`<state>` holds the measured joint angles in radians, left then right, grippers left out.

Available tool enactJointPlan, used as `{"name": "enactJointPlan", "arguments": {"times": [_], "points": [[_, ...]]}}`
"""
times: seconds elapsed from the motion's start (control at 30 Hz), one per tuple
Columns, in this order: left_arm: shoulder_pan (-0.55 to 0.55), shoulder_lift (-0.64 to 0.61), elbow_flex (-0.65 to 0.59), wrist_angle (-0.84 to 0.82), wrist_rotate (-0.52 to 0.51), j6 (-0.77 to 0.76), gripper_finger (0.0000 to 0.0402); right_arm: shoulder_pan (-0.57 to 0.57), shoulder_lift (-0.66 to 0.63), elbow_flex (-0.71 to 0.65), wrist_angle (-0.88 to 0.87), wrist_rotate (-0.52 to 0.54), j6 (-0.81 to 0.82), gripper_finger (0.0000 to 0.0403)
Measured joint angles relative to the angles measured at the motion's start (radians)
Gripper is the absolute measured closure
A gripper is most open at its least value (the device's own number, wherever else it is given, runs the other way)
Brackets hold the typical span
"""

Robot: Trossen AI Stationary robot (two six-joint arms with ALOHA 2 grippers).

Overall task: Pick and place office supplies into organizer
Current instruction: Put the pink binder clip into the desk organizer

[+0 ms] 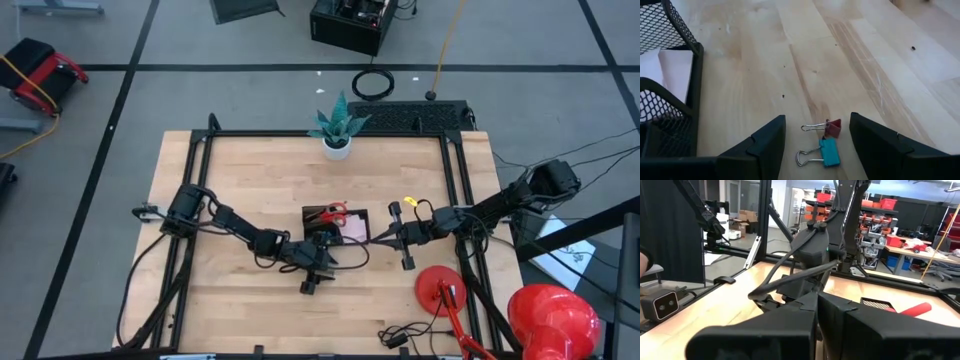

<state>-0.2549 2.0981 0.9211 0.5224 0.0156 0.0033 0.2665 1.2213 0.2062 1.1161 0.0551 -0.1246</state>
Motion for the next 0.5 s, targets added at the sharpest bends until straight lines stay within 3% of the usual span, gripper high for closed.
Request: {"name": "enactJointPlan", "arguments": {"times": [0.17,0.5], "points": [[0.001,0.001,0.0,-0.005,0.011,-0.006,0.0187,0.0,0.0,0.0,0.001,-0.002,0.0,0.0399],[-0.013,-0.012,-0.002,0.02,0.039,0.054,0.0313,0.0,0.0,0.0,0.001,-0.003,0.003,0.0399]]}}
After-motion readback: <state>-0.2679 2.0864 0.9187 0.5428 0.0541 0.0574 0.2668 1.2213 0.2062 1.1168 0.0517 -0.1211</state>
